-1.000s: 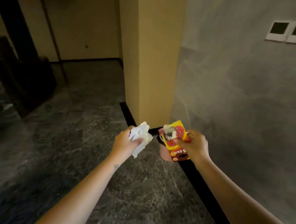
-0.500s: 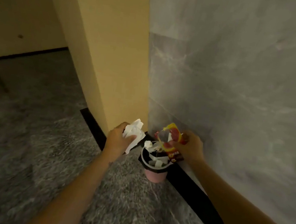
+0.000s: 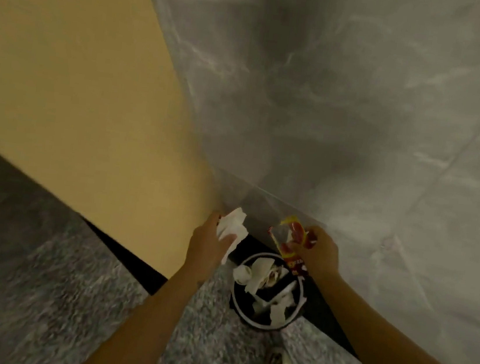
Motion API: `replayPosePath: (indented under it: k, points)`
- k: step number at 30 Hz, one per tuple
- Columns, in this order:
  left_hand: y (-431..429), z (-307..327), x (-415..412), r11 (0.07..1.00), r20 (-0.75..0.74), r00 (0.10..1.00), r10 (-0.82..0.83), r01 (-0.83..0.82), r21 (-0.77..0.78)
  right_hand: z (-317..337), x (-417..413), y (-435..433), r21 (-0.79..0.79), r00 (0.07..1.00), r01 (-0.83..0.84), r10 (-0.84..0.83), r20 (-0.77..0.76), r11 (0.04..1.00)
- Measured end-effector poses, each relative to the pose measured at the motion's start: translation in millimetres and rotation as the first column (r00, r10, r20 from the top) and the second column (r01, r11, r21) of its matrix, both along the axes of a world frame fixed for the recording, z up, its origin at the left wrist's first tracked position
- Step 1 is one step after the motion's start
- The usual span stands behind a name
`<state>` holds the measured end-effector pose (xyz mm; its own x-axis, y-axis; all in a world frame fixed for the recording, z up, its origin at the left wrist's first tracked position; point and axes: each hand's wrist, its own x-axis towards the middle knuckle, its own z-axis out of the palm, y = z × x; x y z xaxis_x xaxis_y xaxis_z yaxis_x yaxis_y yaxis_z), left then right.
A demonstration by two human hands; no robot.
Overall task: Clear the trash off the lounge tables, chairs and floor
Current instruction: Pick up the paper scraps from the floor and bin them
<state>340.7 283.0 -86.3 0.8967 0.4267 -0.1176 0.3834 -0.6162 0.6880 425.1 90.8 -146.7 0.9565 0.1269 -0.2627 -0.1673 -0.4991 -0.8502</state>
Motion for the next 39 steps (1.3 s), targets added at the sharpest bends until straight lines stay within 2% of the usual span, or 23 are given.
replayPosePath:
  k: [6, 10, 14, 18, 21, 24, 28, 30, 35, 39]
  points:
    - [30, -87, 72, 0.988, -0.185, 0.972, -0.142, 0.128, -0.088, -75, 18, 12, -0.099, 0.940, 0.260, -0.276, -0.200, 0.960]
    - [39, -166, 96, 0.970, -0.317, 0.920, -0.230, 0.189, -0.155, -142, 1, 23, -0.161, 0.780, 0.465, -0.489, -0.390, 0.871]
    - [39, -243, 91, 0.936, -0.412, 0.849, -0.331, 0.241, -0.256, -211, -28, 42, -0.242, 0.643, 0.618, -0.658, -0.392, 0.748]
    - [36, -305, 74, 0.922, -0.428, 0.828, -0.363, 0.251, -0.296, -276, -57, 58, -0.295, 0.486, 0.717, -0.757, -0.436, 0.631]
    - [35, -342, 50, 0.900, -0.428, 0.799, -0.421, 0.311, -0.305, -315, -71, 66, -0.350, 0.477, 0.698, -0.770, -0.424, 0.625]
    - [33, -373, 29, 0.858, -0.440, 0.738, -0.512, 0.461, -0.226, -347, -71, 68, -0.339, 0.458, 0.725, -0.787, -0.413, 0.600]
    - [32, -399, 15, 0.826, -0.444, 0.703, -0.555, 0.530, -0.194, -377, -57, 70, -0.275, 0.358, 0.844, -0.865, -0.353, 0.461]
    - [33, -406, 10, 0.828, -0.441, 0.709, -0.550, 0.531, -0.178, -388, -50, 74, -0.251, 0.364, 0.852, -0.864, -0.347, 0.459]
    - [37, -412, 5, 0.837, -0.443, 0.723, -0.531, 0.529, -0.140, -402, -51, 90, -0.241, 0.513, 0.739, -0.756, -0.406, 0.630]
    - [37, -411, 8, 0.845, -0.428, 0.736, -0.525, 0.512, -0.157, -389, -67, 90, -0.183, 0.526, 0.762, -0.758, -0.385, 0.621]
